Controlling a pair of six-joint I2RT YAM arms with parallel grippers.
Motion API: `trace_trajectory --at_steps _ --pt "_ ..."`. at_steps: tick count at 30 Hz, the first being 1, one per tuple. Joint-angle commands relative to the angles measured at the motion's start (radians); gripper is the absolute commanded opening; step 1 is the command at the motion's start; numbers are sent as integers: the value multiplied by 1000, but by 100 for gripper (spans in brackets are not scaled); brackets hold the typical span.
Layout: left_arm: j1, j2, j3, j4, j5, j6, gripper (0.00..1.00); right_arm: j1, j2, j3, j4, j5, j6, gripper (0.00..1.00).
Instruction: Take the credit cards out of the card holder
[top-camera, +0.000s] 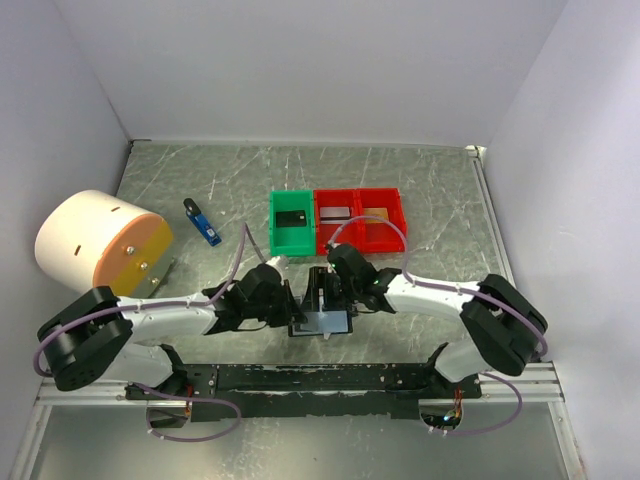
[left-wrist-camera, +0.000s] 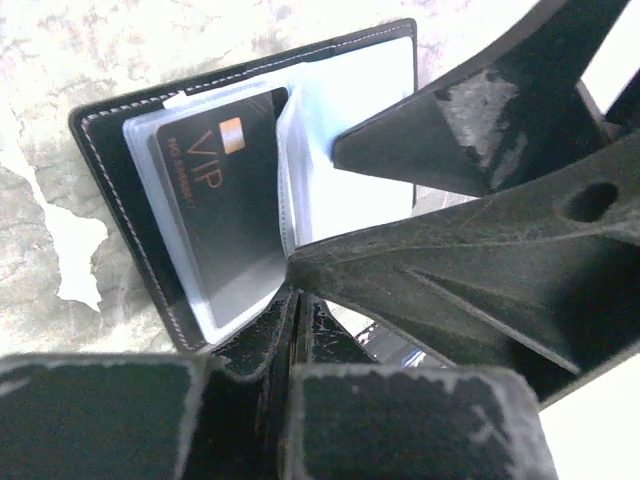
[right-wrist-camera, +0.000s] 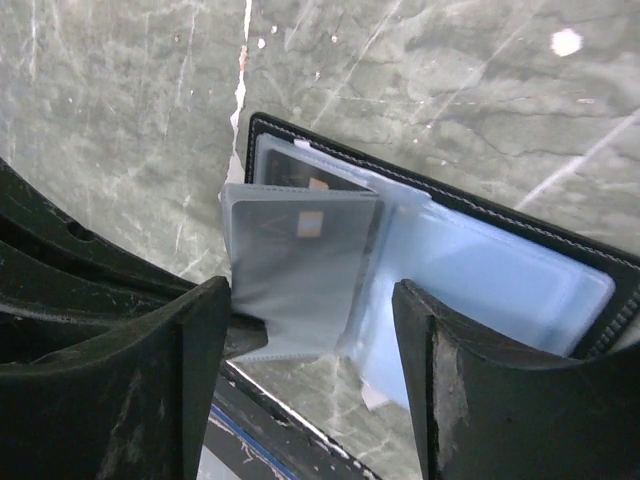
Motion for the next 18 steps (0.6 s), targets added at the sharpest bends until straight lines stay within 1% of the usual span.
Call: trace_trajectory --at_steps 1,6,9,12,15,18 --pt "-5 -39 76 -162 -100 58 7 -2 -69 74 -203 134 -34 67" --pt "-5 -25 156 -324 -129 123 7 -5 -141 97 -307 264 -31 69" --pt "-5 1 202 -381 -135 156 7 -15 -205 69 -324 309 2 70" --pt "-6 49 268 -447 -150 180 10 -29 -255 36 -325 333 27 71" --pt "-6 95 329 -493 -156 198 19 -42 -289 6 -320 332 39 71" --pt "-7 126 362 -487 -134 208 30 -51 -313 -18 -304 321 45 71"
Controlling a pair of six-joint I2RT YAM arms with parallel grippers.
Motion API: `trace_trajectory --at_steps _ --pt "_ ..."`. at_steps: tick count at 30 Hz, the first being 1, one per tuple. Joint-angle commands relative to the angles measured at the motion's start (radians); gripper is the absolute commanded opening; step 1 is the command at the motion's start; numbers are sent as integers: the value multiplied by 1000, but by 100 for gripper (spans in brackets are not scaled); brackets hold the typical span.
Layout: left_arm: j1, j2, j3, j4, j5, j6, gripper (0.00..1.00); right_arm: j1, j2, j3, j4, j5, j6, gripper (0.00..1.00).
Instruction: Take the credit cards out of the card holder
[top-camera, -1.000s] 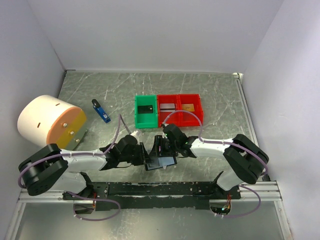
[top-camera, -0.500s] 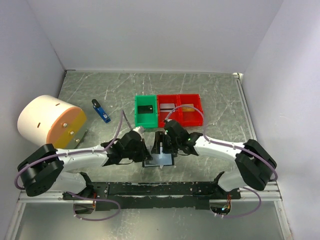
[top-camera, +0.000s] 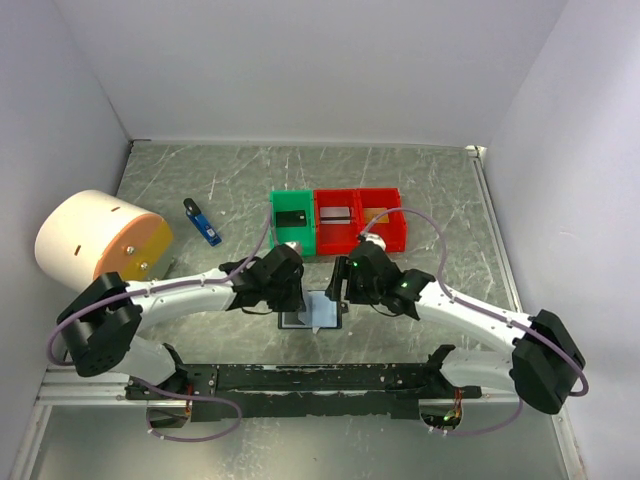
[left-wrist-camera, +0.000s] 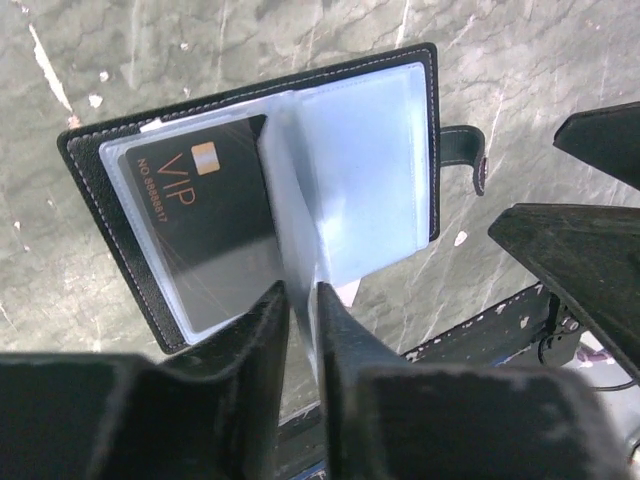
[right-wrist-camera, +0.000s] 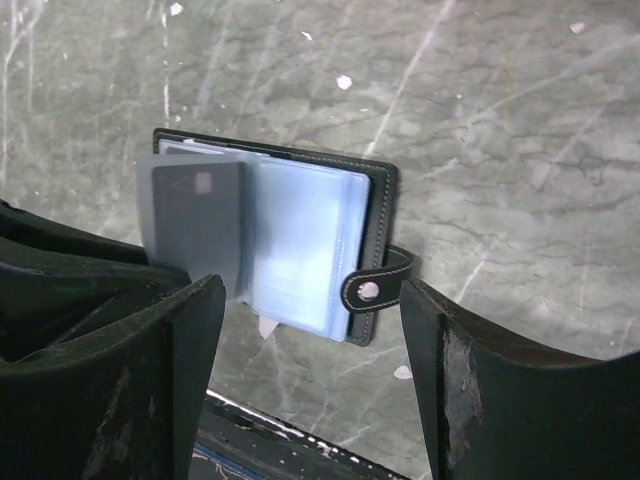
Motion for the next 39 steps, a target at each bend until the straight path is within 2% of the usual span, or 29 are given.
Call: trace_trajectory --at_steps 1,4,6,16,22,31,35,39 --pt "-4 37 62 -47 -1 40 34 -17 -38 -42 -7 23 29 71" --pt "-4 52 74 -16 27 32 43 -25 -58 -60 2 18 34 71" --pt "-5 60 81 1 41 27 46 -29 -72 -70 5 18 36 72" --pt "-8 112 89 103 147 20 52 -43 -140 -106 3 -4 47 72" --pt "-8 117 41 317 313 -45 55 -47 -178 -116 11 -11 67 73" --pt "-8 -51 16 69 66 -42 57 -48 -215 -128 60 -104 57 71" --pt "-8 -148 -21 0 -15 -45 58 -48 -212 -137 125 -167 61 68" --pt "-7 -232 -63 -17 -86 -44 64 -48 -210 -124 179 -173 63 68"
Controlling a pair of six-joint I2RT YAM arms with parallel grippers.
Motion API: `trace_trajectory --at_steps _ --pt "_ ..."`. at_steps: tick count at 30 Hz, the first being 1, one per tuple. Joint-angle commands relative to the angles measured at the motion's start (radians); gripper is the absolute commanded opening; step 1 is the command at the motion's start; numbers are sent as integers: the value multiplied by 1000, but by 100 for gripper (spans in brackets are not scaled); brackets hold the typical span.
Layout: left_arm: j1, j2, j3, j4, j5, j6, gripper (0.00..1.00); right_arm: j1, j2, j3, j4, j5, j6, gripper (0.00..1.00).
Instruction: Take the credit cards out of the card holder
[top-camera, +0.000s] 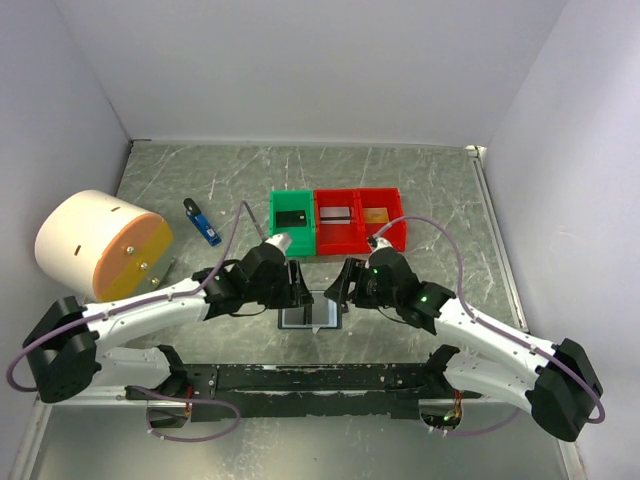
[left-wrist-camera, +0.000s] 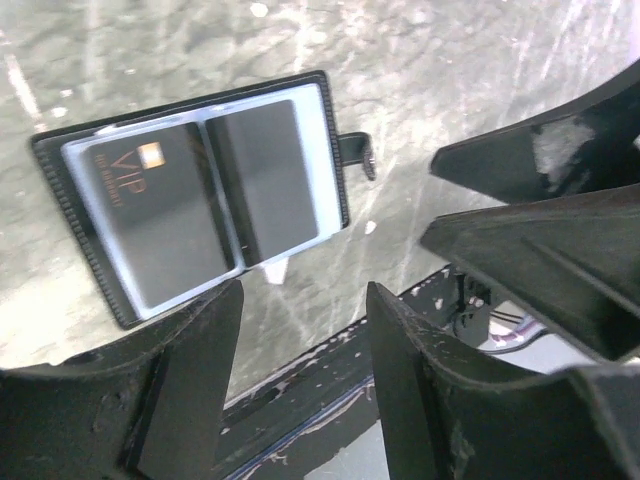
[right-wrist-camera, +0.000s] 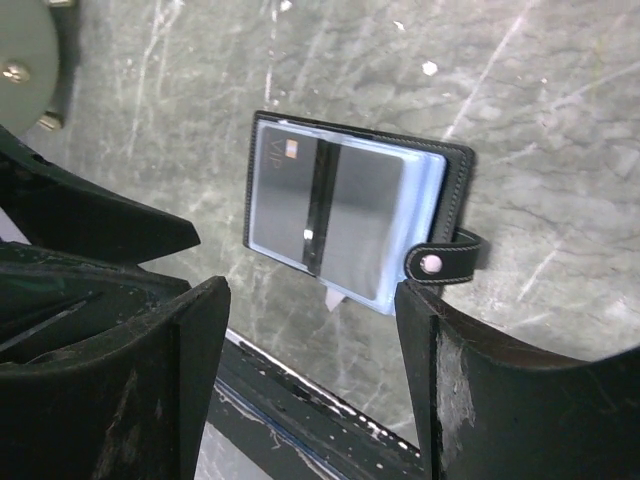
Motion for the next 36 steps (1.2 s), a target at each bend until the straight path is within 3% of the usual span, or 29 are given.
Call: trace_trajectory --at_steps 1,5,10,16,21,26,30,36 --pt "-4 -84 -49 -61 -132 -2 67 -6 -2 20 90 -22 -3 68" --pt "21 -120 -49 -14 -157 28 76 -6 55 93 98 57 -5 69" --pt "94 -99 33 -2 -164 54 80 -8 181 223 88 103 -13 70" --pt "156 -169 -42 95 -139 -94 82 -32 199 315 -38 197 41 70" --pt "158 -300 -223 188 -115 -131 82 -32 114 145 63 148 92 69" --pt "158 -310 -236 187 -88 -51 80 -30 100 -72 353 -38 122 51" --pt "158 -269 -260 200 -76 -47 77 -11 131 -89 410 -102 61 44" --pt "163 -243 -267 274 -87 -31 75 7 206 -31 351 -114 -21 40"
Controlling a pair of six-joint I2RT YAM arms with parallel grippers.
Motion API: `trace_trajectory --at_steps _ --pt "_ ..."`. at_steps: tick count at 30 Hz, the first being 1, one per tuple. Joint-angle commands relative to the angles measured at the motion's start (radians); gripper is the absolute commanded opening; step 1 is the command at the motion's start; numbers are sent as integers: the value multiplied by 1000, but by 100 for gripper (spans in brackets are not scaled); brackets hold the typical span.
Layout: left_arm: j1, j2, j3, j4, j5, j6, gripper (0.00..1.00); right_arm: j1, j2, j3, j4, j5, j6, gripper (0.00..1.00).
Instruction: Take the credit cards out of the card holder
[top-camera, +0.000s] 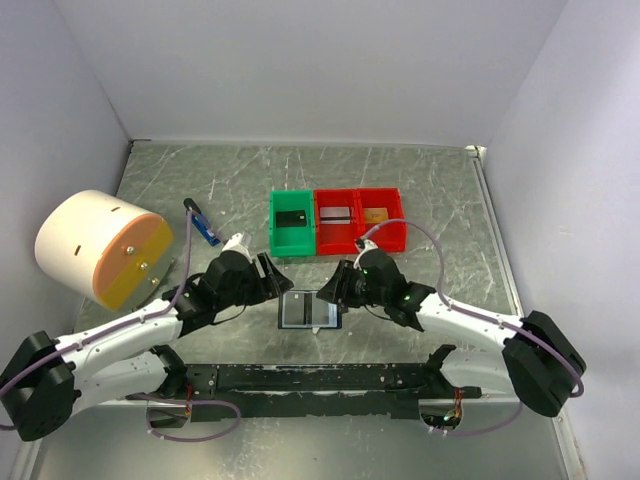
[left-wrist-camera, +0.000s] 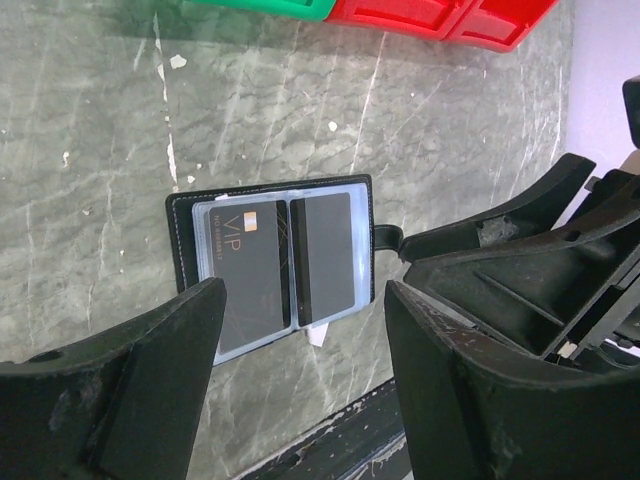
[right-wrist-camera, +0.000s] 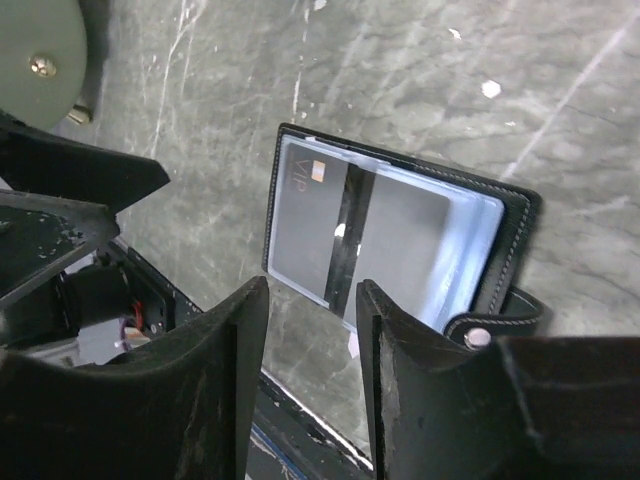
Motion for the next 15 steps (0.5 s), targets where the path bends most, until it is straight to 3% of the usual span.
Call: trace_trajectory --at_steps 1,6,15 --pt "9 38 6 117 33 39 75 9 52 54 37 -29 -71 39" --pt "11 162 43 163 90 56 68 10 162 61 121 -89 -82 34" --pt "13 260 19 337 244 74 65 4 265 67 -4 2 -165 31"
